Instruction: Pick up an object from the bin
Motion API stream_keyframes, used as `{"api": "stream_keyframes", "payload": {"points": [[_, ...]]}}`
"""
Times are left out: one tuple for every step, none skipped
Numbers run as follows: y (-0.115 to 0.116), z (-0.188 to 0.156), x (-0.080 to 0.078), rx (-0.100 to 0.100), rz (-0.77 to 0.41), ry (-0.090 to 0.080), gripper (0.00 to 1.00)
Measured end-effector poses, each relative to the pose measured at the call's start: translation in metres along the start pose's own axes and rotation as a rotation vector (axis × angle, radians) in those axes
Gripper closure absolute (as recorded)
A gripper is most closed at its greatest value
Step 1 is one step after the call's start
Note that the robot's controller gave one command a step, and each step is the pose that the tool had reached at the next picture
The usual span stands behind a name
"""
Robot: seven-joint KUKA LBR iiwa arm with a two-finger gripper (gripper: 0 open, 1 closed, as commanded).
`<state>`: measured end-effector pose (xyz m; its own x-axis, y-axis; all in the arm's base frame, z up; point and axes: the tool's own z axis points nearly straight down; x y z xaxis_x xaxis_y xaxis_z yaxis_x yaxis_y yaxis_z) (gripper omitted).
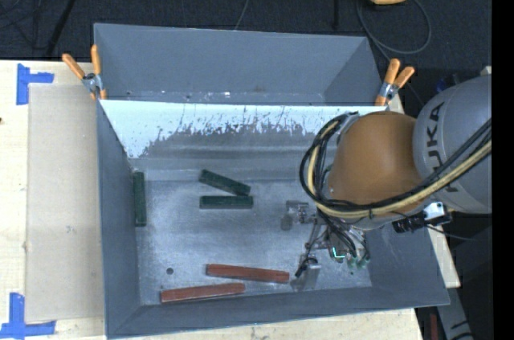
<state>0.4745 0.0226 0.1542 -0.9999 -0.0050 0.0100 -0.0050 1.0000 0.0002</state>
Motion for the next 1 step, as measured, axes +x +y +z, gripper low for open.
{"api": "stream_keyframes", "payload": {"points": [[0.0079,0.0854,-0.0108,0.001,-0.190,-0.015,0.00]]}}
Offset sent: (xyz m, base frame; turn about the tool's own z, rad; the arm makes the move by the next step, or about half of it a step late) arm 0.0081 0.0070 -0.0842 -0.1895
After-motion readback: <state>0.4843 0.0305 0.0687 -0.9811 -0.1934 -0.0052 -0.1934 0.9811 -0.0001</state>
